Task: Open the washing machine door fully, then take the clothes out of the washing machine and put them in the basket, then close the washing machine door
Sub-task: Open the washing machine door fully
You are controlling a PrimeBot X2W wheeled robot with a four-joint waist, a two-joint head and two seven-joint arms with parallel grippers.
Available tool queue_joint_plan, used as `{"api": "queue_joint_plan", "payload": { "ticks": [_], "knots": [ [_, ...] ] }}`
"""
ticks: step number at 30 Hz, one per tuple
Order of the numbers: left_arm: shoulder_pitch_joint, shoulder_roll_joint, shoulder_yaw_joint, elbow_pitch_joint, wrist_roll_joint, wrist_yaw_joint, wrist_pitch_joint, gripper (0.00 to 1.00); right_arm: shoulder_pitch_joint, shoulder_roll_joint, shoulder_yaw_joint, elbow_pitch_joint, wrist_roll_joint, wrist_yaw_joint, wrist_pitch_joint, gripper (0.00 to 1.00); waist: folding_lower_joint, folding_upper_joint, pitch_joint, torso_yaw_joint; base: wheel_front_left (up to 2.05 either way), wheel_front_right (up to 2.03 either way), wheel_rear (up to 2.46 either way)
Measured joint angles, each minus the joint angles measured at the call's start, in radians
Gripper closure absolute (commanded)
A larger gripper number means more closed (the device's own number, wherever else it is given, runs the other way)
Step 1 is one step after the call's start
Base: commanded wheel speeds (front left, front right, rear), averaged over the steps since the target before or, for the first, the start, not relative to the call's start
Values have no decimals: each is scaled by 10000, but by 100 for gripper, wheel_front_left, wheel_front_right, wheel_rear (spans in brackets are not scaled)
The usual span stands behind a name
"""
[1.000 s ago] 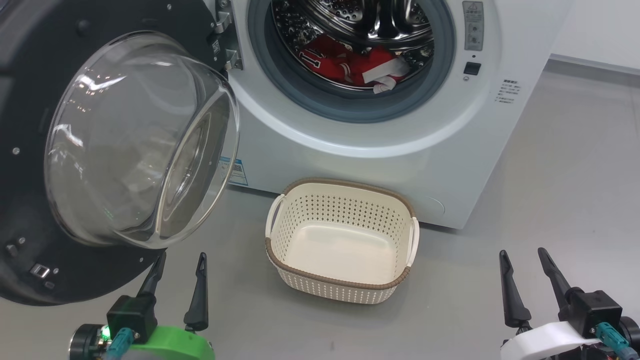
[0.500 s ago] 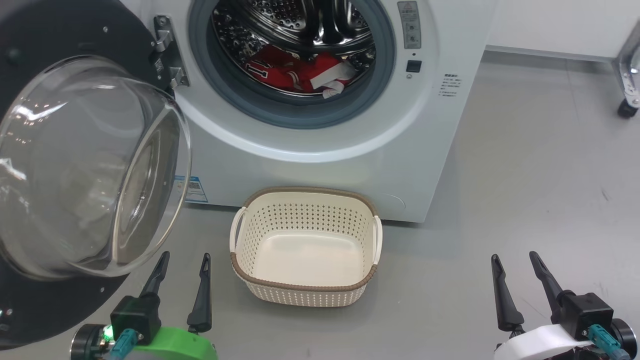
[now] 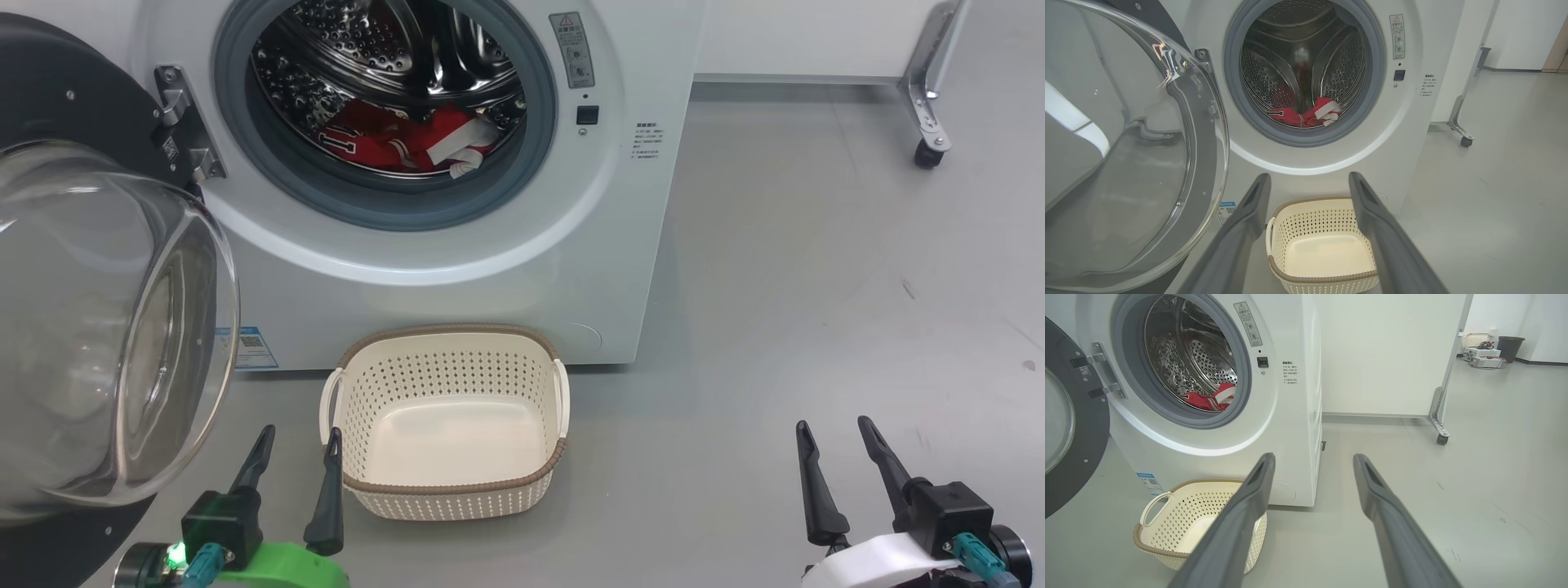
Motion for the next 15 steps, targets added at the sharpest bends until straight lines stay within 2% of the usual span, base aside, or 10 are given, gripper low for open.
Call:
{"api": "queue_joint_plan", "payload": {
  "ticks": [6, 15],
  "knots": [
    [7, 25, -71, -15, 151, 2, 207, 0, 57, 38, -159, 15, 2, -2, 0, 0, 0, 0, -122, -274, 0, 0, 0],
    [34, 27, -79, -155, 161, 2, 362, 0, 63, 56, -222, 17, 2, -8, -2, 0, 0, 0, -158, -335, 0, 0, 0]
  ]
}}
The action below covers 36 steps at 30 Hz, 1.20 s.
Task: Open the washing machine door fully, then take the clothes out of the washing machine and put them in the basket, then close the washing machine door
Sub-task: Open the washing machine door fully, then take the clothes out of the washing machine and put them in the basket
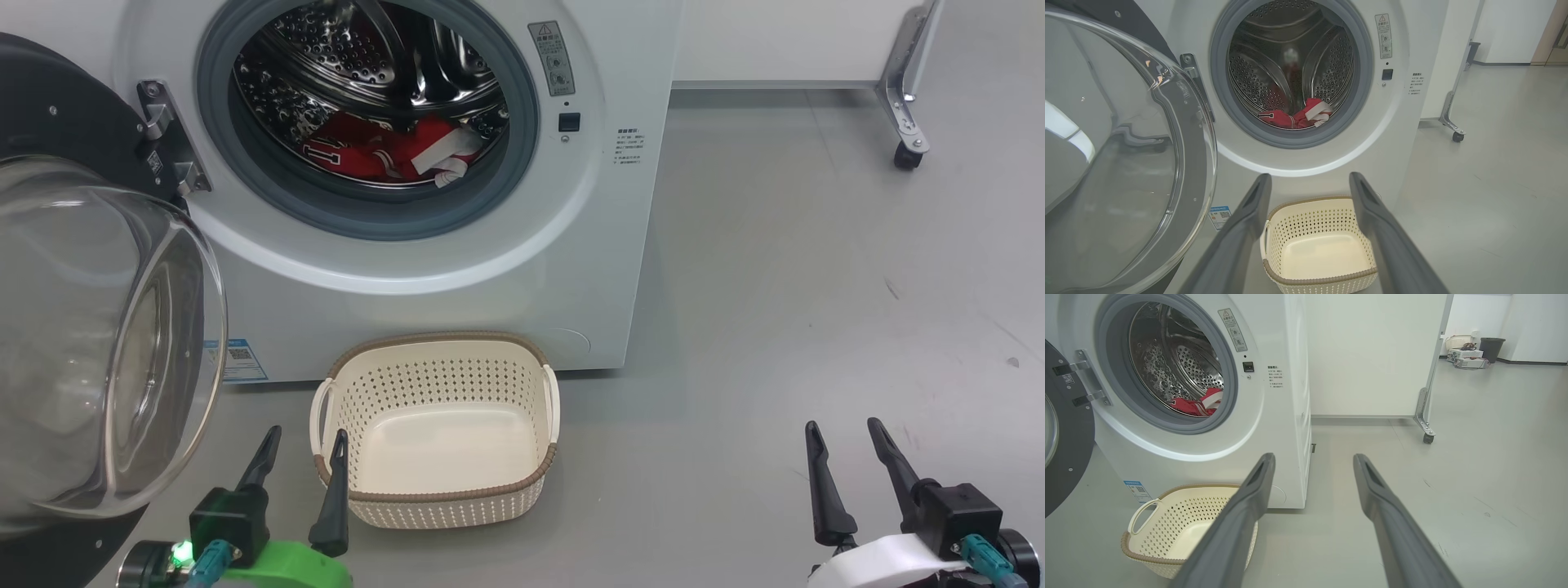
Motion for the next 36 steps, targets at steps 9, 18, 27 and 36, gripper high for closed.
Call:
{"api": "queue_joint_plan", "payload": {
  "ticks": [9, 18, 27, 36],
  "knots": [
    [12, 0, -4, -171, 0, 19, 40, 0, 0, 23, 8, -12, 0, -6, 0, 0, 0, 0, 57, 26, 0, 0, 0],
    [13, 12, -65, -272, 0, 31, 109, 0, -1, 25, 2, -21, 0, -6, -12, 0, 0, 0, 112, 22, 2, -2, 0],
    [13, 12, -136, -418, 0, 25, 102, 0, -1, 40, -6, -29, 0, -6, -12, 0, 0, 0, 121, -28, 30, -30, 0],
    [13, 31, -136, -435, 15, 27, 115, 0, 0, 58, -8, -23, 2, -6, -13, 0, 0, 0, 118, -55, 65, -65, 0]
  ]
}}
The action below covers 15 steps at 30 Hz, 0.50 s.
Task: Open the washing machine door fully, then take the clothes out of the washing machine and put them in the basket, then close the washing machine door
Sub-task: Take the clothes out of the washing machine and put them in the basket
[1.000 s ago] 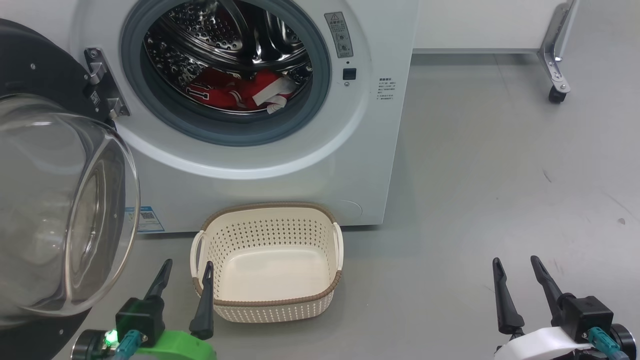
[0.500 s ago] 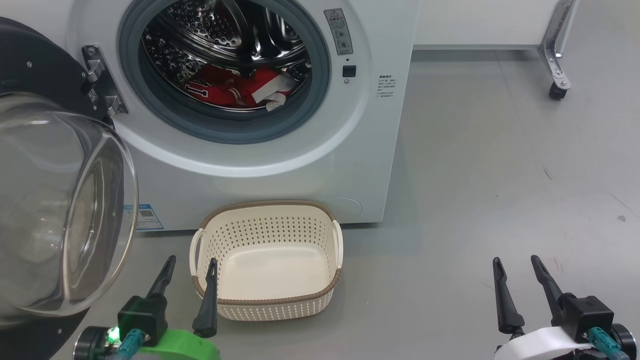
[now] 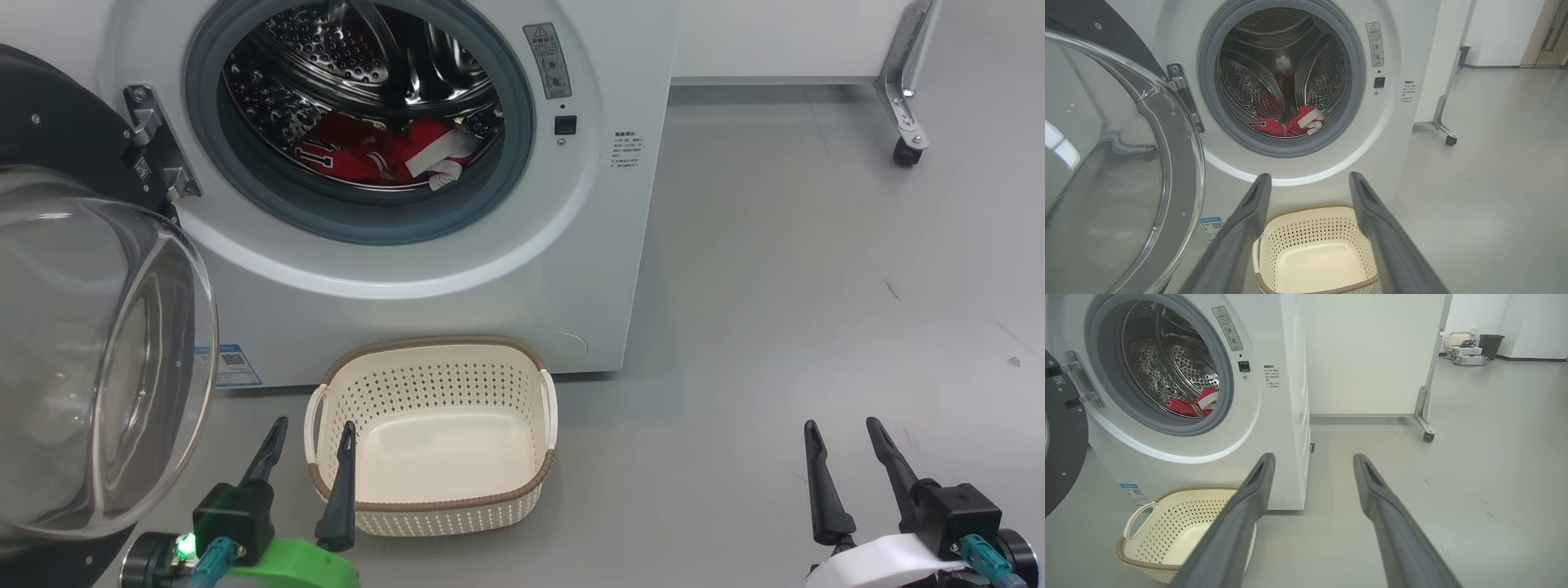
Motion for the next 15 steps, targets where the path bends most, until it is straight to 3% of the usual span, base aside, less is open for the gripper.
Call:
{"api": "queue_joint_plan", "payload": {
  "ticks": [15],
  "knots": [
    [0, 58, -13, 4, 79, 4, 94, 0, -1, -2, 13, 8, 13, 13, 0, 0, 0, 0, -3, -3, 111, -111, 0]
  ]
}}
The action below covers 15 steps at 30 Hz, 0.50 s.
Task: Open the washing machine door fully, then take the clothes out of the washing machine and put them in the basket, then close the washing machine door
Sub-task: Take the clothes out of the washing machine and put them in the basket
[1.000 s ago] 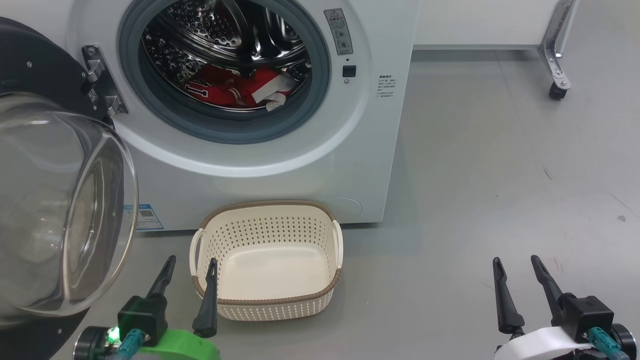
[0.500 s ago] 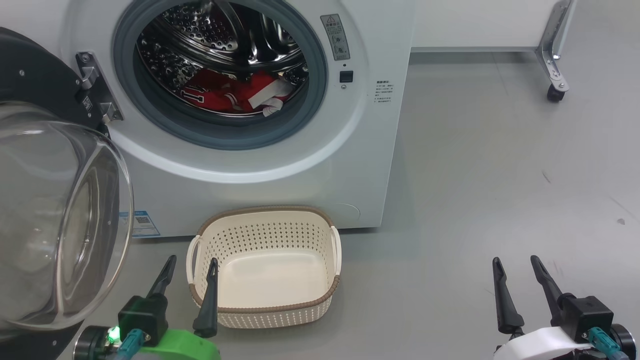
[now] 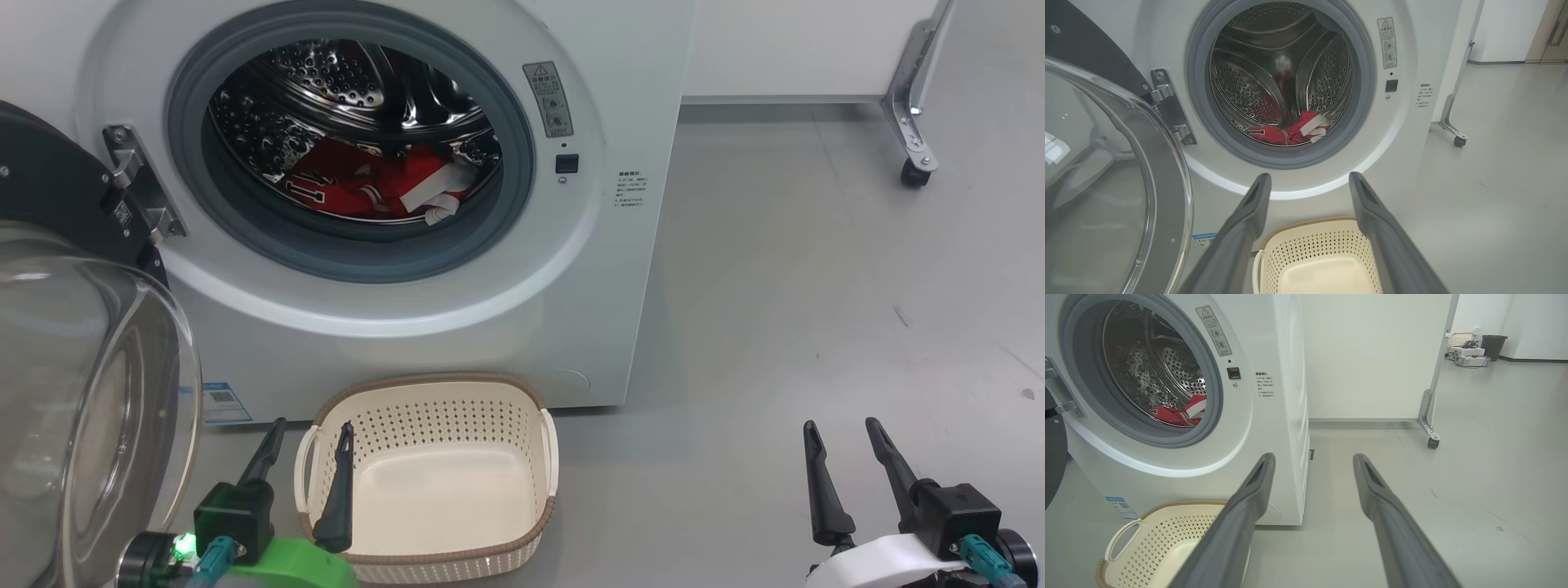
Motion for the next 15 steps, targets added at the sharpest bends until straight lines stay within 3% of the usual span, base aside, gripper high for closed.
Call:
{"api": "queue_joint_plan", "payload": {
  "ticks": [15],
  "knots": [
    [-3, 19, 27, 0, 67, 12, 8, 0, -1, -17, 0, 0, 0, 0, 0, 0, 0, 0, 45, -9, 99, -99, 0]
  ]
}}
